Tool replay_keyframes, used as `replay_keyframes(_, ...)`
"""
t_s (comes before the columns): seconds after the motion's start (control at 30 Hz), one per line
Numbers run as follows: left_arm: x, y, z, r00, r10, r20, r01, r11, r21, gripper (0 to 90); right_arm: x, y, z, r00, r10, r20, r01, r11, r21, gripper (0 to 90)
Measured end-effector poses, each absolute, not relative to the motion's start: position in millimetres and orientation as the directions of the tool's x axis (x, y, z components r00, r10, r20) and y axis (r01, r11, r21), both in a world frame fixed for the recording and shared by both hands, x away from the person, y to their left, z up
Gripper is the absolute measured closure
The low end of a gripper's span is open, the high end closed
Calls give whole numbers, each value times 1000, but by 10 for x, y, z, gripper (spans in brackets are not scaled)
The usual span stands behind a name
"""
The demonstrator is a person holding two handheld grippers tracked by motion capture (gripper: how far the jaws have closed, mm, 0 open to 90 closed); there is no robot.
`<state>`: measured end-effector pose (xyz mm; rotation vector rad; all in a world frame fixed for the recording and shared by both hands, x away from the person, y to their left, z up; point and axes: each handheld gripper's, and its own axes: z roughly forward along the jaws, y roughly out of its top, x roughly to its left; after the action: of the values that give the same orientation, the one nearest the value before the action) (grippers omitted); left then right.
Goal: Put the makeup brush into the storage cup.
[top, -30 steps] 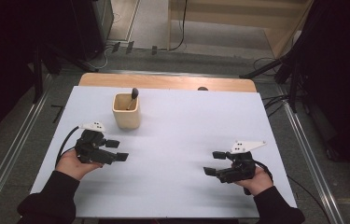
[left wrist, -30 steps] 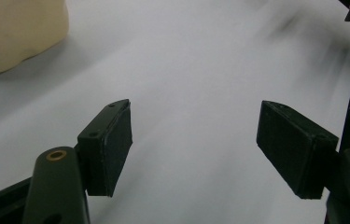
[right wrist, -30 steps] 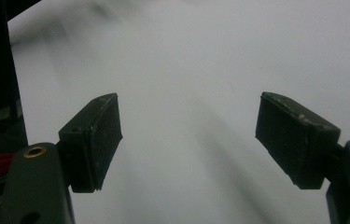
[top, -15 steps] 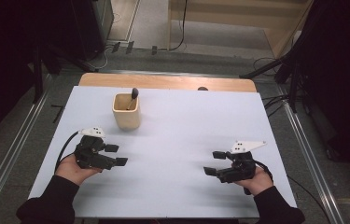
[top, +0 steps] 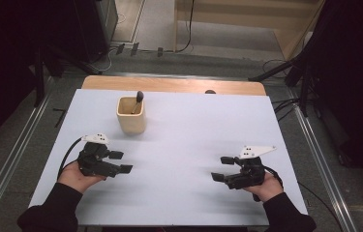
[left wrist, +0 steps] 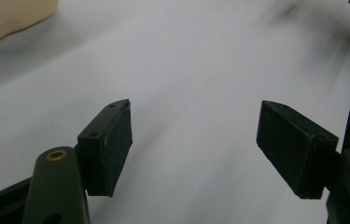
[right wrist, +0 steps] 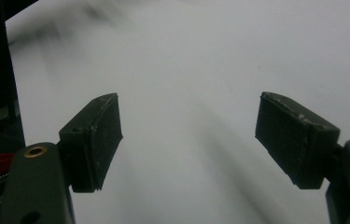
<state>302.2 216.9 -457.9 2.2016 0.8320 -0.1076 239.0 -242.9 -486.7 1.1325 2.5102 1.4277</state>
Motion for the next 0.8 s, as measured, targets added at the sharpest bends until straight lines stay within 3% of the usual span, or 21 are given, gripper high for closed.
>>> replay_keyframes(0.8, 3041, 2196, -4616, 774, 542, -326, 608, -494, 622, 274, 2394, -2425, -4866, -736, 606, 302, 568, 312, 762, 243)
